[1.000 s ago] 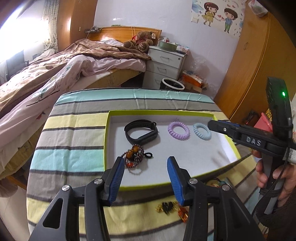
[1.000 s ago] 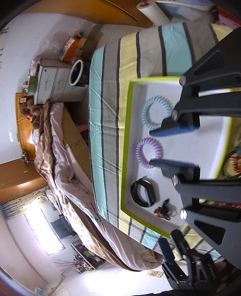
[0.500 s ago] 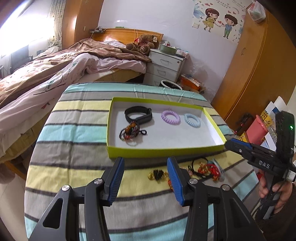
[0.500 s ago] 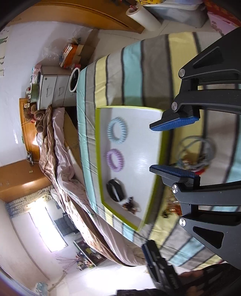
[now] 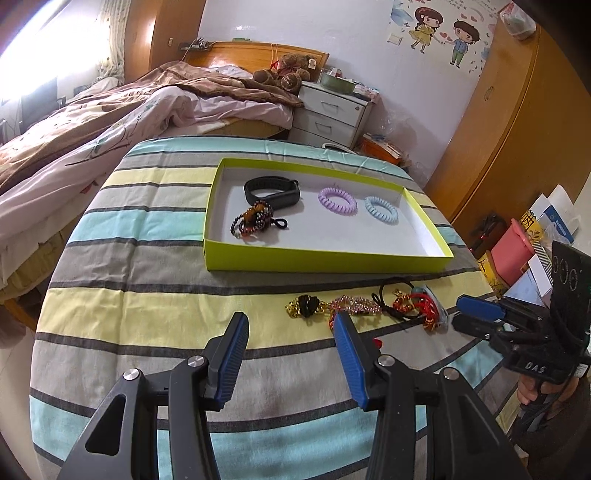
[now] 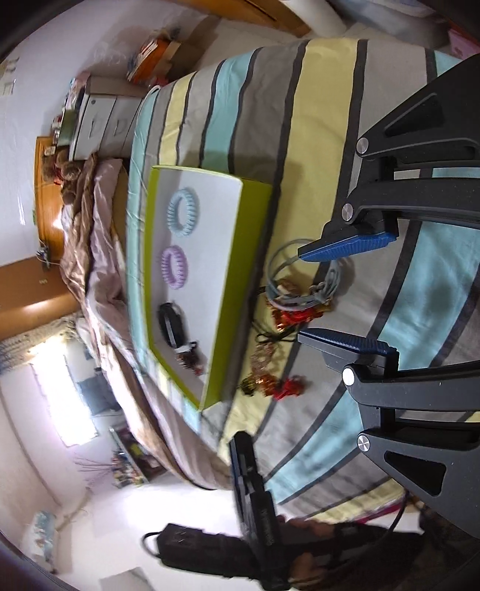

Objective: Organize jewelry
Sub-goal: 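Grasp the grey looped cord with the right tool, then grasp the red knotted ornament with the left tool while the right tool holds the grey cord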

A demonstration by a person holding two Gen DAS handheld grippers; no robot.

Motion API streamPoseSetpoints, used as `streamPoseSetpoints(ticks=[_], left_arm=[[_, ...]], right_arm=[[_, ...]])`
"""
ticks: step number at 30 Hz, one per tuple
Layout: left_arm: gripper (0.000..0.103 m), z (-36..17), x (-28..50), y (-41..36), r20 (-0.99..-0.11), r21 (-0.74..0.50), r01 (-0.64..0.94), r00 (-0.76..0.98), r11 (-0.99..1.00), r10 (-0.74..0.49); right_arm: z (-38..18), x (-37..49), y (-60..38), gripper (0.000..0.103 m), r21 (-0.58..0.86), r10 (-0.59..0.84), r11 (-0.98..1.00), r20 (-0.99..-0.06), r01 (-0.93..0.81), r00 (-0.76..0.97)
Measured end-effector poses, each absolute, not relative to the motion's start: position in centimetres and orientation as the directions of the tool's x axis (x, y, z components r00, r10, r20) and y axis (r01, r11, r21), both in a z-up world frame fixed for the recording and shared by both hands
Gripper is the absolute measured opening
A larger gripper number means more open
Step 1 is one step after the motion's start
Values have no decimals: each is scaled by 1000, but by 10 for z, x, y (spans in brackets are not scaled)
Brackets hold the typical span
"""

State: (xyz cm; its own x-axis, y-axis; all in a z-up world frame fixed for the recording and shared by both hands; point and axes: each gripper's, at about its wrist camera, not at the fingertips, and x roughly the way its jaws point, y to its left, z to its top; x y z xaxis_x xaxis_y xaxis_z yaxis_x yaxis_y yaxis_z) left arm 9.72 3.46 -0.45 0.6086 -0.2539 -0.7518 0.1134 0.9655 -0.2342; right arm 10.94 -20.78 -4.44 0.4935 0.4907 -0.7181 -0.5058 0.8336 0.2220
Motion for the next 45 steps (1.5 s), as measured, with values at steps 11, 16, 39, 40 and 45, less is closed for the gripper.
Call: streamPoseSetpoints(ticks=[11, 16, 39, 40, 45], left_arm=[[48, -6, 95, 30, -762, -234, 113, 595, 965, -255], [48, -10, 94, 29, -770, -239, 109, 584, 965, -257], [48, -24, 100, -11, -786, -273, 186, 523, 944, -330], [48, -26, 100, -15, -795, -245, 175, 527, 954, -300], [48, -32, 106, -28, -812, -203, 180, 518, 962, -268]], right_arm=[[-58, 113, -199, 29, 149, 465, 806, -758, -572, 458], [-62, 111, -194, 18, 117, 451, 795, -771, -596, 449], [-38, 99, -231, 12, 194, 468, 858, -675, -476, 570], [-38, 99, -232, 12, 198, 470, 859, -671, -472, 574], [-35, 95, -237, 12, 205, 463, 869, -661, -451, 590]])
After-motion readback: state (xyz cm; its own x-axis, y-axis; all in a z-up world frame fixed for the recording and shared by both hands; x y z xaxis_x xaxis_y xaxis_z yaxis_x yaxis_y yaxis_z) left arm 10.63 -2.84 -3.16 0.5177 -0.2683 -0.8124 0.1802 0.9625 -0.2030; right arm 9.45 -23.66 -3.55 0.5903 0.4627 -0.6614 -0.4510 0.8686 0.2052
